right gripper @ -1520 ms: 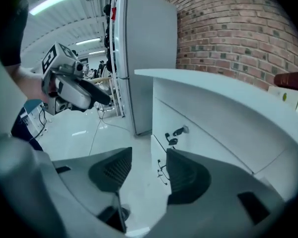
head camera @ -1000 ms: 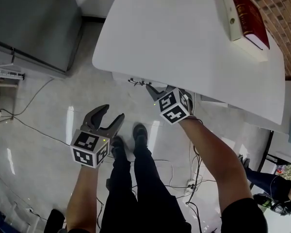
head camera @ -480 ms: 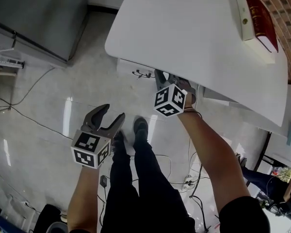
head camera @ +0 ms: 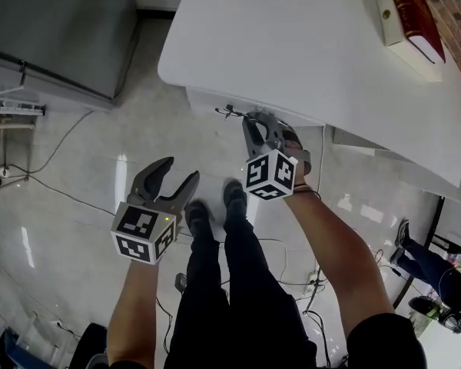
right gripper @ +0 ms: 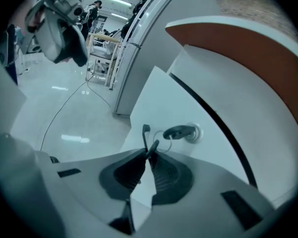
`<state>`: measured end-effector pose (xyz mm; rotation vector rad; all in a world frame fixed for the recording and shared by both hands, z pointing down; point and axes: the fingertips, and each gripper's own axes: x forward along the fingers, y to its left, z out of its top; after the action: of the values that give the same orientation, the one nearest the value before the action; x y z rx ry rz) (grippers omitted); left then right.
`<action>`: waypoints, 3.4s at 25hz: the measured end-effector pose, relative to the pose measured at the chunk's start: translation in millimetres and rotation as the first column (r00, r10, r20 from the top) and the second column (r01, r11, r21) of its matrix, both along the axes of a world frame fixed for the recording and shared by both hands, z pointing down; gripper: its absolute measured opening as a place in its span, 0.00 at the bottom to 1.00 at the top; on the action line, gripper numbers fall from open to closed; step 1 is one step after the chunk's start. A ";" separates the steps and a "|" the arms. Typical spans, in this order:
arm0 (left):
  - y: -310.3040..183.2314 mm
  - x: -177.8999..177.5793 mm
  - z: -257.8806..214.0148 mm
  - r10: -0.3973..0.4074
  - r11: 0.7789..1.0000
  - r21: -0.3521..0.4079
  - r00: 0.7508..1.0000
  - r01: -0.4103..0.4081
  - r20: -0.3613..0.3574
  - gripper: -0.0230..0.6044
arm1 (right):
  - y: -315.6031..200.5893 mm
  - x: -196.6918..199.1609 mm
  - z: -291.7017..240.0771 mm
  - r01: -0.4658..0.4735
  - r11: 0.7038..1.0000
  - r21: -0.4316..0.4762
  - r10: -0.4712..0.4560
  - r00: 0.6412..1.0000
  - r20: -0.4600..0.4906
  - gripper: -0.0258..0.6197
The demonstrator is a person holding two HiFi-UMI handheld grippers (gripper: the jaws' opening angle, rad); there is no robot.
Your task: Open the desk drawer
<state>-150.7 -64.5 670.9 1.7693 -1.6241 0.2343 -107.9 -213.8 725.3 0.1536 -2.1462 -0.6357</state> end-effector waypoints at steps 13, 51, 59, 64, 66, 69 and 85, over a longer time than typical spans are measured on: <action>-49.9 -33.5 -23.3 0.088 0.994 0.042 0.978 -0.097 0.189 0.43 | 63.3 27.0 1.2 -0.044 0.995 -0.088 0.050 0.997 0.066 0.10; -45.8 -23.4 6.1 0.289 0.955 -0.037 0.891 -0.295 0.350 0.42 | 21.9 122.5 -46.1 -0.078 0.943 -0.323 0.128 0.983 0.135 0.27; -29.5 -18.2 12.6 0.280 0.959 -0.061 0.893 -0.277 0.352 0.43 | 39.6 129.3 -36.8 -0.071 0.941 -0.330 0.100 0.992 0.071 0.25; -11.0 -10.2 21.4 0.307 0.951 -0.094 0.886 -0.293 0.346 0.42 | 58.1 136.1 -30.1 -0.080 0.930 -0.360 0.106 0.993 0.052 0.25; -5.0 -7.5 26.2 0.302 0.953 -0.103 0.890 -0.284 0.340 0.42 | 63.1 140.0 -25.0 -0.091 0.927 -0.364 0.109 0.994 0.030 0.25; 3.4 -2.5 36.7 0.298 0.954 -0.127 0.894 -0.271 0.334 0.42 | 71.2 145.4 -13.3 -0.111 0.921 -0.374 0.124 0.992 0.012 0.25; 28.0 7.3 63.4 0.316 0.947 -0.173 0.887 -0.272 0.337 0.43 | 95.9 152.9 15.6 -0.118 0.906 -0.408 0.118 0.993 -0.025 0.25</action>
<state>-143.5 -36.5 734.3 1.9558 -1.5339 0.8285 45.0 -117.9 740.9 0.0532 -2.2009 -0.1064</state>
